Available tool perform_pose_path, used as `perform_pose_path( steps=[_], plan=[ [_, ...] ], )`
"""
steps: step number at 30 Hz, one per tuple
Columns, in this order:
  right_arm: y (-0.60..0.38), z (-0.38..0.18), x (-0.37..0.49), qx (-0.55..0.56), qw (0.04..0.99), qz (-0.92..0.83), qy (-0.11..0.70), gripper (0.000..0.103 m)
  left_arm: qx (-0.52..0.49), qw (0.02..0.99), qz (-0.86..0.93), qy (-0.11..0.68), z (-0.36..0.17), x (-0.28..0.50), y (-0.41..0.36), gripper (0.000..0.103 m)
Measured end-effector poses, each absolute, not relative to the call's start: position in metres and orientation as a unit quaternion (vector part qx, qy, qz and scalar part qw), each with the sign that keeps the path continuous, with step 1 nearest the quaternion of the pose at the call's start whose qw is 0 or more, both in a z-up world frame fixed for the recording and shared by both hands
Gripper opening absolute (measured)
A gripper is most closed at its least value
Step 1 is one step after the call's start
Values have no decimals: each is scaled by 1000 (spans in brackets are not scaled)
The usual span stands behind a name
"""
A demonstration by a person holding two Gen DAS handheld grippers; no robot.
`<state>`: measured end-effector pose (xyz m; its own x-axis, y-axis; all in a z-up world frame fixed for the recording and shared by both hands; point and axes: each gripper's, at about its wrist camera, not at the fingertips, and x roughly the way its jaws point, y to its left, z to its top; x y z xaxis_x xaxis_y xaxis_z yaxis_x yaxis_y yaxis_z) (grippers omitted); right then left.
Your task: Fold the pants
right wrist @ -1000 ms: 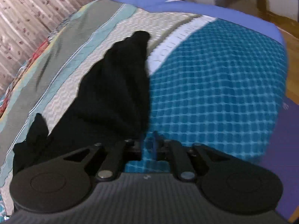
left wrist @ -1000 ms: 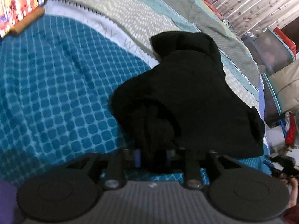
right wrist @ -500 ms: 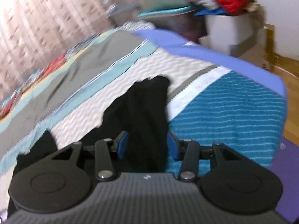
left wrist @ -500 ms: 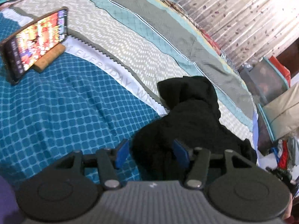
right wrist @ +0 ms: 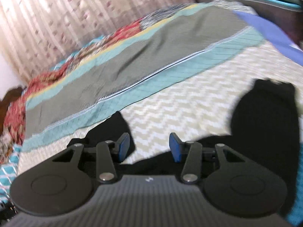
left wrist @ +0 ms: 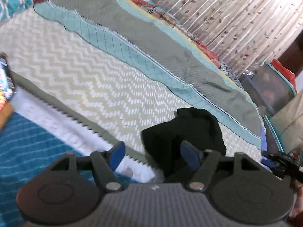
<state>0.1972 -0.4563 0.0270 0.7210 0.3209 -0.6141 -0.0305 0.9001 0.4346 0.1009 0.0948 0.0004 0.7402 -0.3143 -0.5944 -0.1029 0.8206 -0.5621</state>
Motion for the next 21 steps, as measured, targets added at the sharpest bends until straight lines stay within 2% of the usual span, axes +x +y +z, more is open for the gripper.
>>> perform_pose_path(
  steps=[5,6,8,9,10,11,12,13,14,15,17,21],
  plan=[
    [-414,-16,290,184,879,105,427,54,-291,865,-83,400,-35,122,65,69],
    [-408,-22,303,178,875,109,437,58,-288,862,-84,409,-41,121,61,74],
    [-389,-37,329,181,862,115,459,60,-291,854,-89,422,-51,118,55,75],
    [-384,-43,334,183,856,121,468,60,-293,851,-95,425,-55,115,53,68],
    [-373,-51,343,182,849,131,479,60,-292,849,-106,427,-57,112,49,49],
    [-362,-51,345,170,849,137,480,60,-289,848,-118,429,-59,110,45,37],
    [-349,-51,347,142,858,140,473,49,-284,847,-131,430,-59,107,41,21],
    [-337,-46,346,118,862,158,468,16,-277,849,-136,429,-58,104,37,16],
    [-329,-37,343,103,866,161,461,16,-269,854,-141,424,-55,101,34,14],
    [-325,-25,338,100,875,164,444,11,-262,857,-144,420,-51,99,31,10],
    [-335,10,326,132,890,188,394,6,-252,863,-154,410,-41,92,26,8],
    [-387,90,282,210,920,212,255,6,-241,876,-187,374,-16,71,17,6]
  ],
)
